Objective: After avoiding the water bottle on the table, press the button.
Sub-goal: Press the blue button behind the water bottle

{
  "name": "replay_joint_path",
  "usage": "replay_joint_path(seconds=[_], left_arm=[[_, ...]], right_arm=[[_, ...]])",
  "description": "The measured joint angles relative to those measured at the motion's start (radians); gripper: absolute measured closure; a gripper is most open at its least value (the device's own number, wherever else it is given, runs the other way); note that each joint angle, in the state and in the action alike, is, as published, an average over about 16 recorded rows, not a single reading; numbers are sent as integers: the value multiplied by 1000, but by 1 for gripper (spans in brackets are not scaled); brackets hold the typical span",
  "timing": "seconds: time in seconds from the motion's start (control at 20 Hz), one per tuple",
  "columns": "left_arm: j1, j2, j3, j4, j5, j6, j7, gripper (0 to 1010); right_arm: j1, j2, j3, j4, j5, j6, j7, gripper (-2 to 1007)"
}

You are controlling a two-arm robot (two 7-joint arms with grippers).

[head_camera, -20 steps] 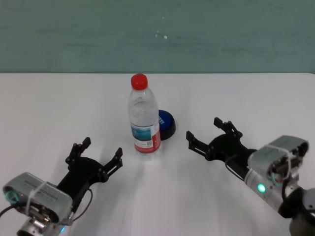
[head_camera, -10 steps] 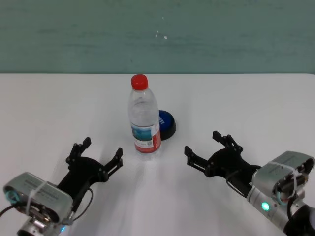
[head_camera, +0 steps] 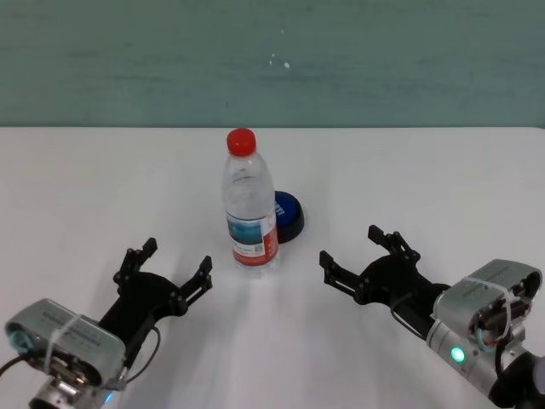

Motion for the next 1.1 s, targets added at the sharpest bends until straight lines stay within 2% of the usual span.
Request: replay_joint_path(seconds=[0.75, 1.1], left_arm=[[0, 0, 0, 0, 0, 0, 0, 10], [0, 0, 0, 0, 0, 0, 0, 10]], right_arm=[[8, 1, -1, 11, 5, -5, 3, 1], [19, 18, 1, 14, 31, -4, 27, 1]])
